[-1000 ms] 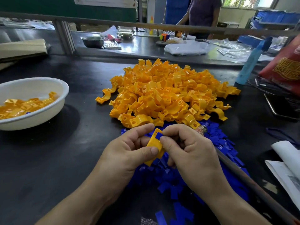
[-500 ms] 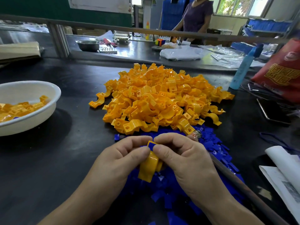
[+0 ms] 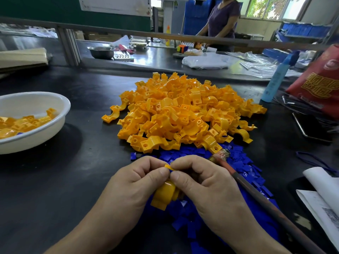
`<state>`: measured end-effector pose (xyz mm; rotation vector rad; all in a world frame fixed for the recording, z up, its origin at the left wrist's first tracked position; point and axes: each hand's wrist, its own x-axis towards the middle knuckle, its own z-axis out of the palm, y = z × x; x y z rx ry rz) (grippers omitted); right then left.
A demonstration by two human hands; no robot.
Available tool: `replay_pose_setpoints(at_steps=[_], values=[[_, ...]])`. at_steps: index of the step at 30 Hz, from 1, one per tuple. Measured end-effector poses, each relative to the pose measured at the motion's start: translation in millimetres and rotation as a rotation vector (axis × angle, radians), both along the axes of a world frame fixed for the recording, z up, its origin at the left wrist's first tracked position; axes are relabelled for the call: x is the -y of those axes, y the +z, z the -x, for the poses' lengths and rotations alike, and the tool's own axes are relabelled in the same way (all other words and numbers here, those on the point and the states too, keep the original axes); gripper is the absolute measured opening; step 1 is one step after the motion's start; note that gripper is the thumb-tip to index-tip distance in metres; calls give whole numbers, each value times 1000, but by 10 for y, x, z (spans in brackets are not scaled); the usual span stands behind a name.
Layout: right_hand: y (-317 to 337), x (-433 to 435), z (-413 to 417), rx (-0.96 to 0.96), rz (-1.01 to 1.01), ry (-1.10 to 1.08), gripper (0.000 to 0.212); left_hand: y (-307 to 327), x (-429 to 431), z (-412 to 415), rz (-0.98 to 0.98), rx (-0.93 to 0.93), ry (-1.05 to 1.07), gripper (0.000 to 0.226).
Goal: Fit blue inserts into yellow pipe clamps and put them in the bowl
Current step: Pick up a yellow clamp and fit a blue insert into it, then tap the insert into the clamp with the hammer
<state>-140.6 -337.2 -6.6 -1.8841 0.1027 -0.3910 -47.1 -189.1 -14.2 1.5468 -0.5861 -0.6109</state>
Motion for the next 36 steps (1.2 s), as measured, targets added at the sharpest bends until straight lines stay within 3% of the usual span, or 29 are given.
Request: replay_pose_setpoints(at_steps=[6, 10, 14, 16, 19, 26, 30, 33, 36], values=[[135, 249, 103, 36, 529, -375, 39, 102, -170, -279, -307, 135, 395, 13], [268, 635, 316, -284, 888, -494, 39, 22, -294, -494, -626, 374, 441, 16], [197, 892, 598, -633, 1100, -501, 56, -22, -346, -584, -782, 499, 415, 25], [116, 911, 727, -762, 1089, -464, 59, 1, -385, -610, -860, 506, 347, 42], [6, 862, 849, -771, 1054, -447, 49, 25, -451, -633, -1042, 526, 229, 72], [68, 677, 863, -691, 929, -519, 25, 12, -455, -596, -1126, 675, 200, 34], [246, 370, 844, -464, 397, -547, 21, -11, -440, -621, -1104, 687, 204, 34], [346, 95, 761, -394, 272, -323, 23, -37, -436, -624, -1098, 672, 213, 32], [373, -101, 562, -449, 325, -132, 37, -60, -438, -625, -1082, 690, 247, 31]])
